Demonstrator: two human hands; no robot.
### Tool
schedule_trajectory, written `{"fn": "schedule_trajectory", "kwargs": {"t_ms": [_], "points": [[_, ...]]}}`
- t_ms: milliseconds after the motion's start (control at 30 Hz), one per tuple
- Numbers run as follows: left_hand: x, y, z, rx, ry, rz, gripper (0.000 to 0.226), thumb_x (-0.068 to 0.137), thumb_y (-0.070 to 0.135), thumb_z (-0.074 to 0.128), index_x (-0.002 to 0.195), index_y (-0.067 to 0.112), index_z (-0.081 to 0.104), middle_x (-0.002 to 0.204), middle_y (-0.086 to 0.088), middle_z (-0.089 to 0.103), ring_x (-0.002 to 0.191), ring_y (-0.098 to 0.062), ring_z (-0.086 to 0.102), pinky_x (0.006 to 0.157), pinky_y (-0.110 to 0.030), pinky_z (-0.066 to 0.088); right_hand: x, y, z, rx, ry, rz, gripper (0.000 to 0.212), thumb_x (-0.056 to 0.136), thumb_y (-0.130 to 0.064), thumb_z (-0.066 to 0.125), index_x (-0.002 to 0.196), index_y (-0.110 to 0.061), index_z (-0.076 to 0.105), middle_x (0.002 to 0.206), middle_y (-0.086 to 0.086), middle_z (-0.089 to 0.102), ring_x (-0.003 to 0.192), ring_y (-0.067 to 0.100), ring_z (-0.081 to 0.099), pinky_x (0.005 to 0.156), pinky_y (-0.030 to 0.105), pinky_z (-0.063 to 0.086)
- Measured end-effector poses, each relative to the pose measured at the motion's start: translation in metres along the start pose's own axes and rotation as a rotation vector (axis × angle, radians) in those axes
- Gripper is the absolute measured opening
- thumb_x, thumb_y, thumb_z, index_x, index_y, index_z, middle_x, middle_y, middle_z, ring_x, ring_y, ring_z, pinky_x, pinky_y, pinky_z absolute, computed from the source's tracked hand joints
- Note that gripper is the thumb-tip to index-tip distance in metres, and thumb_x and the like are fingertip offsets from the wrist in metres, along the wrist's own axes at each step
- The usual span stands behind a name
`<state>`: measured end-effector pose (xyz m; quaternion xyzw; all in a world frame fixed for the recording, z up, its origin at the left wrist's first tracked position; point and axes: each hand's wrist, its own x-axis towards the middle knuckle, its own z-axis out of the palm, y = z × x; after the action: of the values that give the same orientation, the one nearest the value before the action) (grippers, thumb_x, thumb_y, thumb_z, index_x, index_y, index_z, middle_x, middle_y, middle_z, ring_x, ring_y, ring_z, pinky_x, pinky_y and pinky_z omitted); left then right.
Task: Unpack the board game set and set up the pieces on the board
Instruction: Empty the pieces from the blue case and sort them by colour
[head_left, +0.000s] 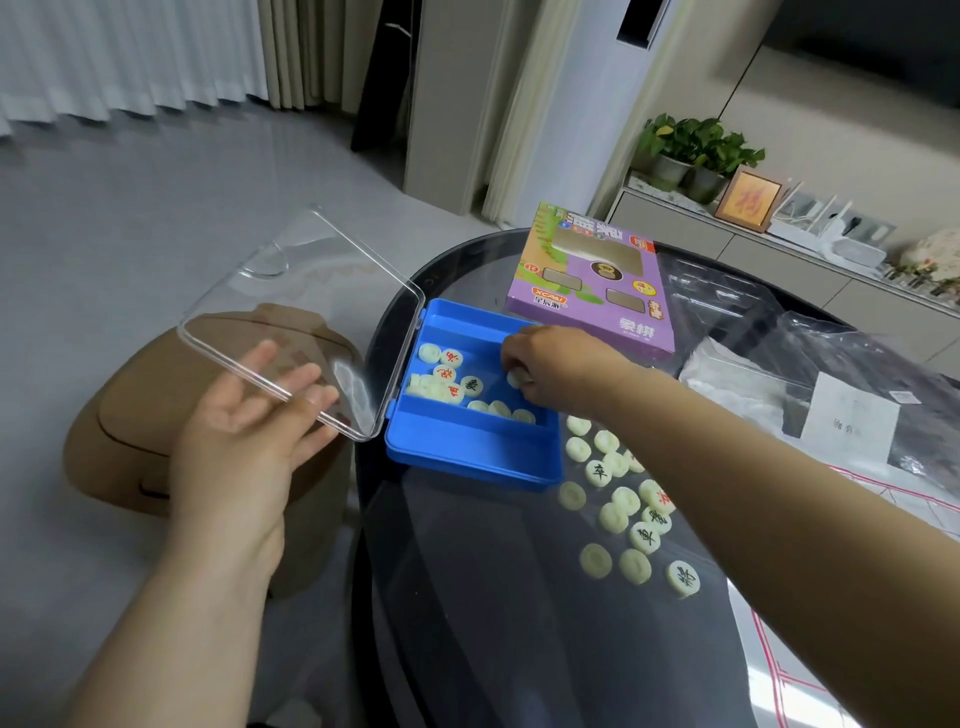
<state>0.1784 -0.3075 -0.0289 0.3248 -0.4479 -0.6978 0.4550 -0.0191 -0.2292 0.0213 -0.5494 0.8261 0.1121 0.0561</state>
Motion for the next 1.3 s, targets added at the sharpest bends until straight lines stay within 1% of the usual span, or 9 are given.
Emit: {"fn": "schedule_trajectory", "kwargs": {"t_ms": [100, 233, 300, 533, 667, 800, 900, 1033, 1300], "points": [[0.0, 0.001, 0.0, 0.005, 0.004, 0.002, 0.049, 0.084, -0.004, 0.053, 0.124, 0.022, 0.044, 0.09, 0.006, 0.061, 0.069, -0.002, 0.065, 0.058, -0.01, 0.052, -0.004, 0.002, -0.001, 0.104, 0.051, 0.0, 0.023, 0.09, -0.017, 0.049, 0.111, -0.01, 0.055, 0.113, 0.008, 0.058, 0.098, 0.023, 0.053, 0.083, 0.032, 0.046], [0.0, 0.0, 0.0, 0.006, -0.002, 0.005, 0.052, 0.084, -0.004, 0.053, 0.13, 0.016, 0.042, 0.091, 0.006, 0.06, 0.082, -0.008, 0.06, 0.058, -0.01, 0.052, -0.025, 0.012, -0.013, 0.284, 0.178, 0.023, 0.019, 0.086, -0.014, 0.056, 0.103, -0.009, 0.06, 0.089, 0.001, 0.057, 0.08, 0.015, 0.049, 0.06, 0.019, 0.038], [0.0, 0.0, 0.0, 0.005, 0.0, 0.008, 0.053, 0.084, -0.004, 0.053, 0.131, 0.015, 0.041, 0.09, 0.006, 0.06, 0.083, -0.009, 0.06, 0.059, -0.01, 0.052, -0.04, 0.021, -0.018, 0.287, 0.156, 0.055, 0.018, 0.084, -0.014, 0.057, 0.101, -0.01, 0.061, 0.085, -0.002, 0.054, 0.077, 0.015, 0.048, 0.057, 0.017, 0.036], [-0.001, -0.001, 0.001, 0.026, -0.002, 0.023, 0.049, 0.087, -0.002, 0.051, 0.132, 0.015, 0.041, 0.091, 0.007, 0.06, 0.065, 0.002, 0.065, 0.061, -0.01, 0.052, -0.061, 0.036, 0.003, 0.172, -0.104, 0.154, 0.025, 0.084, -0.018, 0.06, 0.108, -0.013, 0.06, 0.105, 0.004, 0.063, 0.084, 0.015, 0.051, 0.072, 0.024, 0.042], [-0.001, -0.001, 0.002, 0.021, 0.0, 0.026, 0.049, 0.087, -0.003, 0.051, 0.131, 0.015, 0.041, 0.091, 0.006, 0.06, 0.062, 0.004, 0.065, 0.06, -0.01, 0.052, -0.059, 0.035, -0.008, 0.222, -0.017, 0.124, 0.028, 0.085, -0.019, 0.061, 0.112, -0.014, 0.059, 0.095, -0.002, 0.057, 0.085, 0.013, 0.049, 0.064, 0.014, 0.039], [-0.002, 0.0, 0.004, 0.002, -0.004, 0.022, 0.05, 0.085, -0.005, 0.051, 0.129, 0.017, 0.042, 0.089, 0.005, 0.06, 0.061, 0.004, 0.064, 0.058, -0.01, 0.052, -0.043, 0.011, -0.02, 0.28, 0.123, 0.014, 0.027, 0.086, -0.017, 0.058, 0.113, -0.013, 0.059, 0.108, 0.003, 0.062, 0.084, 0.009, 0.047, 0.069, 0.017, 0.037], [-0.002, 0.0, 0.004, -0.005, -0.008, 0.015, 0.051, 0.084, -0.006, 0.052, 0.128, 0.018, 0.043, 0.089, 0.005, 0.06, 0.06, 0.004, 0.064, 0.058, -0.01, 0.052, -0.022, -0.014, -0.017, 0.193, 0.033, -0.088, 0.034, 0.087, -0.017, 0.056, 0.122, -0.017, 0.054, 0.12, 0.003, 0.056, 0.092, 0.013, 0.049, 0.075, 0.022, 0.037], [0.0, 0.0, 0.001, -0.012, -0.001, 0.01, 0.05, 0.084, -0.006, 0.052, 0.128, 0.017, 0.044, 0.089, 0.005, 0.061, 0.062, 0.004, 0.065, 0.058, -0.01, 0.052, -0.002, -0.027, -0.011, 0.219, -0.085, -0.072, 0.044, 0.086, -0.021, 0.059, 0.129, -0.018, 0.046, 0.126, 0.006, 0.051, 0.11, 0.022, 0.05, 0.088, 0.028, 0.041], [0.001, 0.001, 0.002, -0.028, 0.002, -0.002, 0.044, 0.083, -0.003, 0.054, 0.114, 0.026, 0.046, 0.086, 0.006, 0.063, 0.065, 0.0, 0.063, 0.058, -0.01, 0.052, 0.01, -0.025, -0.003, 0.307, -0.016, -0.03, 0.036, 0.087, -0.019, 0.057, 0.123, -0.016, 0.053, 0.125, 0.005, 0.053, 0.094, 0.018, 0.049, 0.08, 0.025, 0.039]]}}
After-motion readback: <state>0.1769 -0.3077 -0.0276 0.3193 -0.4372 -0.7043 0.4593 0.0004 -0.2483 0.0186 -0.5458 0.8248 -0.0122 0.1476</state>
